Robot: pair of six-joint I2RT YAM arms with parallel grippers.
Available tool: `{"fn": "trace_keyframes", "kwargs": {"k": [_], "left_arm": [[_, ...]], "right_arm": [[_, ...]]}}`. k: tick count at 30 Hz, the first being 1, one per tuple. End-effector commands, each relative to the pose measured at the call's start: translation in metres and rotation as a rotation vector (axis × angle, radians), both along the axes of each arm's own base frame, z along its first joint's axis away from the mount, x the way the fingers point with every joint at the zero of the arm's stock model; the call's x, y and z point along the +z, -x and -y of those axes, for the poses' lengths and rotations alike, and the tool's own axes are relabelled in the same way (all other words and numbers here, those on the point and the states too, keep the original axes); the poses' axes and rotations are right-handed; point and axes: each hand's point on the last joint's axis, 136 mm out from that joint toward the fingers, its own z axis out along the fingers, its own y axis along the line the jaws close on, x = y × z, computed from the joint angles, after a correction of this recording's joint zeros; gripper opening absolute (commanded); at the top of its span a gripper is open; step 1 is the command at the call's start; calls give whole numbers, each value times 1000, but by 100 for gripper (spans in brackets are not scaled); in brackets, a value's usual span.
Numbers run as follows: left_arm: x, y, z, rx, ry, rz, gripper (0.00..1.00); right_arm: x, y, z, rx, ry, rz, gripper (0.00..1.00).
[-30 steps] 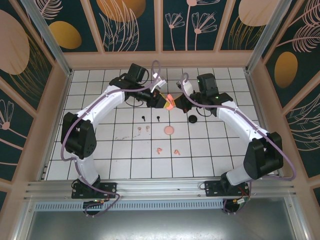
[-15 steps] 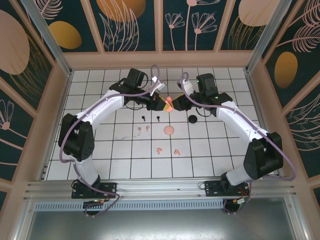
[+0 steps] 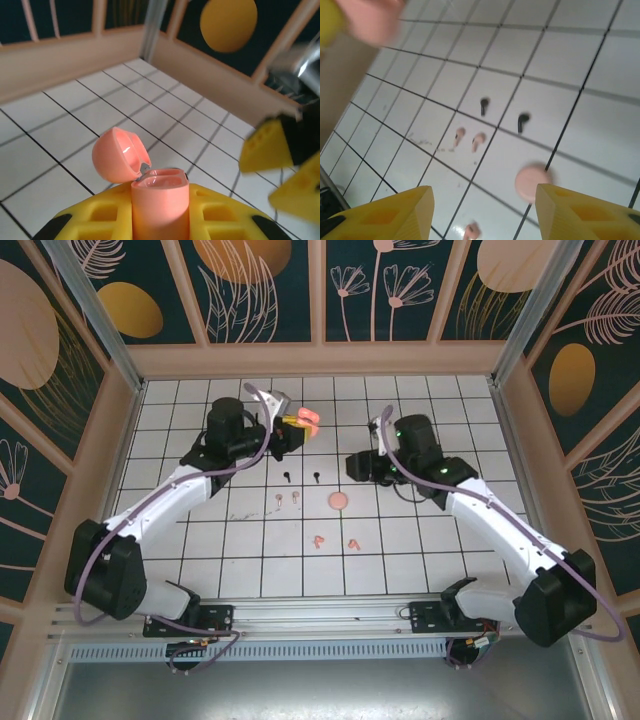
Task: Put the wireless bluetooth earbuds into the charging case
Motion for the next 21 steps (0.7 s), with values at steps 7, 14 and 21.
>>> {"fn": "trace_keyframes", "kwargs": {"k": [7, 14, 21], "left_arm": [[50, 21, -56, 273, 234, 407, 0], [49, 40, -78, 344, 298, 511, 0], [70, 57, -107, 446, 454, 629, 0]], "right_arm": [[-58, 28, -3, -292, 21, -240, 57], [-90, 46, -27, -308, 119, -332, 57], [-128, 66, -50, -317, 261, -412, 57]]}}
